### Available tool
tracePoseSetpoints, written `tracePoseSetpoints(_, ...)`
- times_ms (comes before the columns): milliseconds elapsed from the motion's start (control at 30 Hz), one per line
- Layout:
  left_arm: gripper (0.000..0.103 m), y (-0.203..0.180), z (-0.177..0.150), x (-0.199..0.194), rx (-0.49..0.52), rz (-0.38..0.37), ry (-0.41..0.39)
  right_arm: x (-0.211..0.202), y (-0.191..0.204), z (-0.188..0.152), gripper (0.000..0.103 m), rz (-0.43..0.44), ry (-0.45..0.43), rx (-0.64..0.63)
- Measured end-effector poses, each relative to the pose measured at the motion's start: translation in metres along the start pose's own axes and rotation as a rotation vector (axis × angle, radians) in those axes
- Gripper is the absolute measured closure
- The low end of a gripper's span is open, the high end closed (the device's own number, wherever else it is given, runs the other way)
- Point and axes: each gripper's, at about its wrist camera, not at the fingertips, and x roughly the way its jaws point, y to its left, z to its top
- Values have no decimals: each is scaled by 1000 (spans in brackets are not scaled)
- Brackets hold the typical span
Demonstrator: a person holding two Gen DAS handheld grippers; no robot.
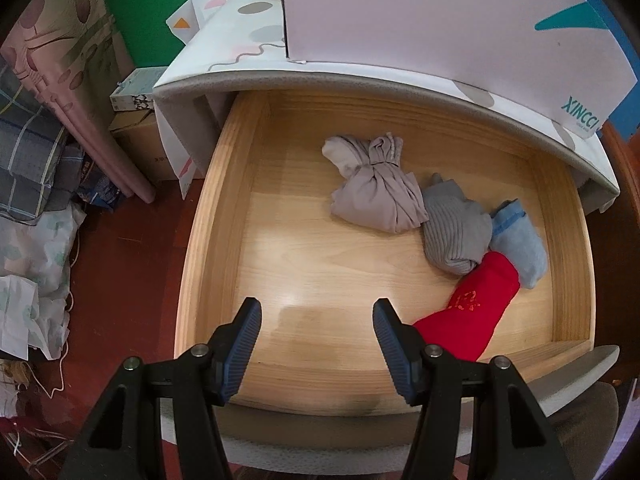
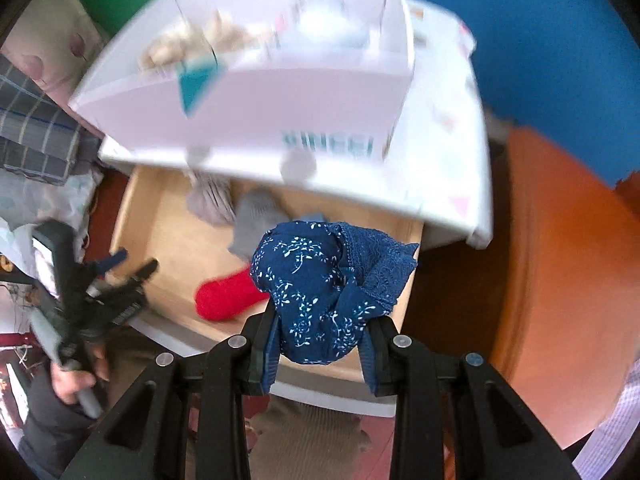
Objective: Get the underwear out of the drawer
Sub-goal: 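Carry the navy underwear over the white box and open the right gripper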
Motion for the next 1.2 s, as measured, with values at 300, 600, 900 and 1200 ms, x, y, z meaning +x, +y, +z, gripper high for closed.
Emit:
tracePoseSetpoints(300,44,3,-1,-4,-17,-20,-18,-54,13,55,73,30,-146,8)
tracePoseSetpoints(600,44,6,0,-2,-41,-50,-8,-33,50,106,73,15,-134,-29)
tracePoseSetpoints(900,44,5,0,-3,-36,-58,-19,11,80,150,71,-27,-79,-69)
tracePoseSetpoints(1200,44,7,0,-4,-53,-78,-25,58,80,166,64,-64,-4,-68)
